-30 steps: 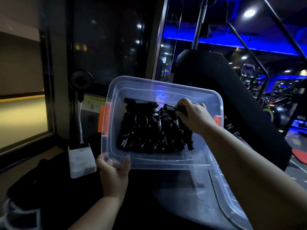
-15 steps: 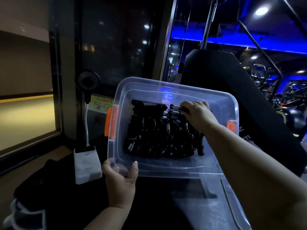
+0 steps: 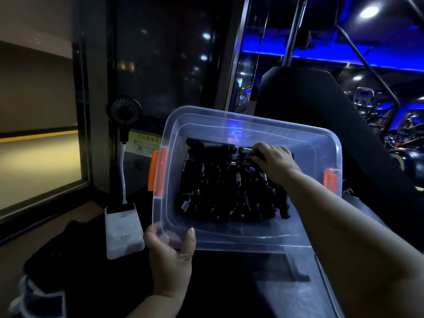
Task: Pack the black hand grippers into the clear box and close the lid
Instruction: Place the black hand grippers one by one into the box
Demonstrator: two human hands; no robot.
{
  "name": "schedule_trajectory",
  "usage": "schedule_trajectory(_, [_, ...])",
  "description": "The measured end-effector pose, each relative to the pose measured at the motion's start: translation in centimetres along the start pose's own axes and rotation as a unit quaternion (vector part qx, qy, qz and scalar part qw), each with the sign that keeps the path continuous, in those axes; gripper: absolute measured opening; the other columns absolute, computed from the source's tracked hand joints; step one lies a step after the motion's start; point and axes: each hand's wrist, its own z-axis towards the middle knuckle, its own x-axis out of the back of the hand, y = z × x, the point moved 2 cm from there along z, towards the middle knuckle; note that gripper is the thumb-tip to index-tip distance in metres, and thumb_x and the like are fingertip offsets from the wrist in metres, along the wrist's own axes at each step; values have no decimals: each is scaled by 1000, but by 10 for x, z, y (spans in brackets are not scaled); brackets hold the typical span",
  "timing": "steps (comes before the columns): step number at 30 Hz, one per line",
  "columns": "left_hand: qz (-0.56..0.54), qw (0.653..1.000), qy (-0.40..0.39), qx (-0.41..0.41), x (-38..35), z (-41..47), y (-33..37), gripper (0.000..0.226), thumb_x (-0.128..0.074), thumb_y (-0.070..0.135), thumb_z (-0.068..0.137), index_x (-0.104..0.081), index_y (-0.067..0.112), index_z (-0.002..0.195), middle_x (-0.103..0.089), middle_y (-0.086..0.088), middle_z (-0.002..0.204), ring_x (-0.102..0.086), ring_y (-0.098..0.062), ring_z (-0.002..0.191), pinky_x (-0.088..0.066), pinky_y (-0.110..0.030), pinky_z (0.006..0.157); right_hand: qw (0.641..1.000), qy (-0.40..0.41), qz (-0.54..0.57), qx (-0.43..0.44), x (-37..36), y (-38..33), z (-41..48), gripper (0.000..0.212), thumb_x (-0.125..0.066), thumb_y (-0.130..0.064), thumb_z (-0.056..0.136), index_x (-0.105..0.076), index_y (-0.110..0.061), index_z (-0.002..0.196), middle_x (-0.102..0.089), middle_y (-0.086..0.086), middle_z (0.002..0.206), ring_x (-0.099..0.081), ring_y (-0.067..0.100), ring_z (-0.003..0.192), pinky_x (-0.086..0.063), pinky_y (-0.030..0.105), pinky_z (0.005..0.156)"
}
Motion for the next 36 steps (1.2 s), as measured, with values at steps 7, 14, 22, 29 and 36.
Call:
schedule_trajectory(7, [-6, 1000, -14, -1, 1, -1, 1, 56, -74, 6, 76, -33, 8, 115, -55, -11, 66, -56, -22, 58, -45, -12, 54, 1000, -11, 26, -12, -7, 2, 1, 27, -39, -38, 99, -51, -21, 116, -57, 3, 124, -46, 26, 117, -23, 34, 101])
schedule_trajectory(14, [-12, 1000, -16, -9, 1, 0, 2, 55, -72, 5, 77, -32, 10, 115, -55, -12, 66, -56, -22, 59, -46, -13, 55, 999, 33, -29, -30, -15, -2, -1, 31, -38, -41, 98, -53, -26, 120, -53, -1, 128, -39, 23, 123, -23, 37, 103])
schedule_trajectory(22, [1, 999, -11, -30, 1, 0, 0, 54, -72, 4, 77, -33, 10, 114, -55, -15, 67, -56, -24, 59, -45, -11, 56, 992, 93, -1, -89, -24, -12, -4, 29, -43, -42, 97, -57, -32, 120, -54, -2, 121, -40, 25, 120, -24, 37, 101])
schedule_trajectory(29, [10, 999, -14, -43, 1, -1, 0, 54, -72, 4, 77, -33, 8, 114, -53, -11, 63, -55, -19, 57, -45, -9, 56, 989, 77, 80, -101, -25, -9, -1, 31, -36, -34, 101, -56, -29, 124, -58, 0, 128, -44, 23, 124, -20, 33, 105])
schedule_trajectory(36, [-1, 999, -9, -38, 0, 1, 2, 54, -71, 3, 77, -32, 12, 113, -51, -7, 62, -56, -6, 59, -46, -9, 57, 989, 62, 80, -107, -26, -8, 1, 34, -37, -32, 101, -54, -26, 129, -56, 2, 131, -42, 23, 127, -19, 36, 108])
